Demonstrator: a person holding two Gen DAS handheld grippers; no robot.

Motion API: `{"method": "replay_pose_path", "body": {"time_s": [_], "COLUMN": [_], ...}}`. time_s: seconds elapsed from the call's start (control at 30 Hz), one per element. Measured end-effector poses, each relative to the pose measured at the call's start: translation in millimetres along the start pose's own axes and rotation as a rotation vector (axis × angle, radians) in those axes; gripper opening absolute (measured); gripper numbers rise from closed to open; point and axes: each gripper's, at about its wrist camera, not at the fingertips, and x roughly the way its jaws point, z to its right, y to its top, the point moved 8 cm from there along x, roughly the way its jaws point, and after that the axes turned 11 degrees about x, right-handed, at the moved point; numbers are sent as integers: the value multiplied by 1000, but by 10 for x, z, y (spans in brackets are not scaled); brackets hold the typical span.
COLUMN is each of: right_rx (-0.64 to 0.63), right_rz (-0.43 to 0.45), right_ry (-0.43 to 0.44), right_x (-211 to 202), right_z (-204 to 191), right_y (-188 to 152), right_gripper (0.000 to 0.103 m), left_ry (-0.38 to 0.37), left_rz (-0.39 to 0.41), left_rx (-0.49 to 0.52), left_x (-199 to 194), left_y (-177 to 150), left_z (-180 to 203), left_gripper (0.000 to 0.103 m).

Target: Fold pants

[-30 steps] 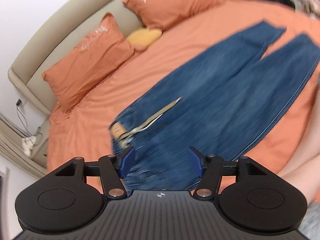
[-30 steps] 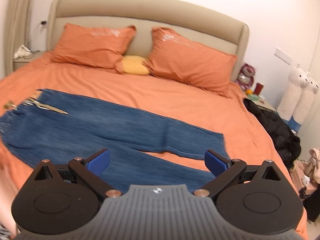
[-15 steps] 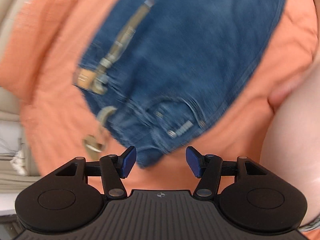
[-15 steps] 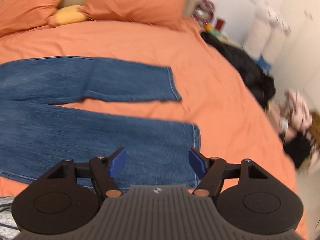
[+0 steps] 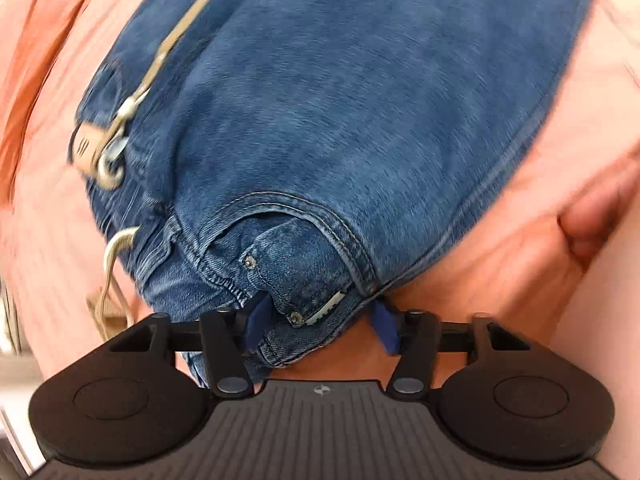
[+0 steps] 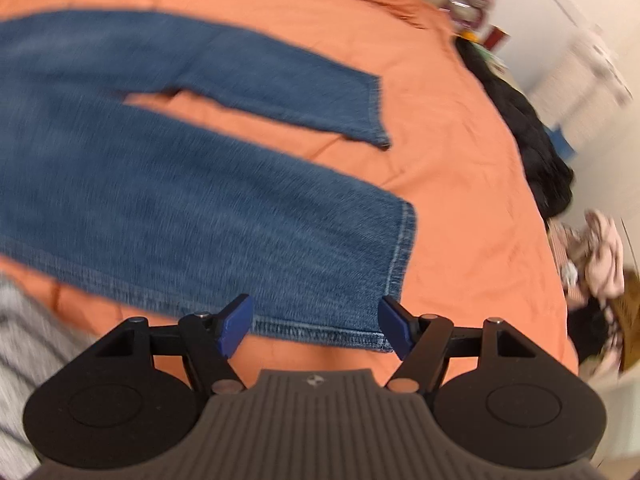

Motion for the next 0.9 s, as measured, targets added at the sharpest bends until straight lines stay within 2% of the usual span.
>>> {"method": "replay_pose_path", "body": {"time_s": [0.1, 0.2, 0.27, 0.37, 0.43, 0.5, 0.6, 0.67, 0.7, 0.83, 0.9], "right_rx": [-163, -291, -365, -443, -472, -474, -461, -432, -404, -266, -222], "right_rz": [-11, -23, -25, -33, -29, -17, 5, 36, 50, 154, 210], "right_ry": [14, 30, 45, 59, 54, 53, 54, 46, 38, 25, 13], "right_x": [73, 160, 219, 340, 426, 469, 461, 397, 373, 129, -23], "right_z": [-113, -211, -272, -354, -389, -417, -438, -429, -411, -258, -184], "right_y": [-106, -179, -219, -277, -291, -301, -348, -359, -345, -190, -24], "right_gripper": [65, 62, 57, 56, 54, 51, 37, 17, 11, 1, 0], "left_ry": [37, 51, 59, 96, 121, 148, 184, 196, 201, 228, 246], "left_rz": [-11, 16, 56, 132, 177, 207, 243, 262, 270, 298, 305], "left_rx": [-83, -218, -330, -477, -546, -600, -667, -712, -727, -774, -788], "left_x": [-127, -325, -488, -755, -890, -1030, -1176, -1230, -1258, -1382, -1417], "left_y": [68, 91, 80, 76, 91, 85, 80, 54, 47, 36, 42], "left_z": [-121, -322, -483, -677, -768, -806, -814, -843, -852, -932, -1007], "left_gripper": [34, 21, 18, 17, 17, 17, 16, 16, 16, 15, 15]}}
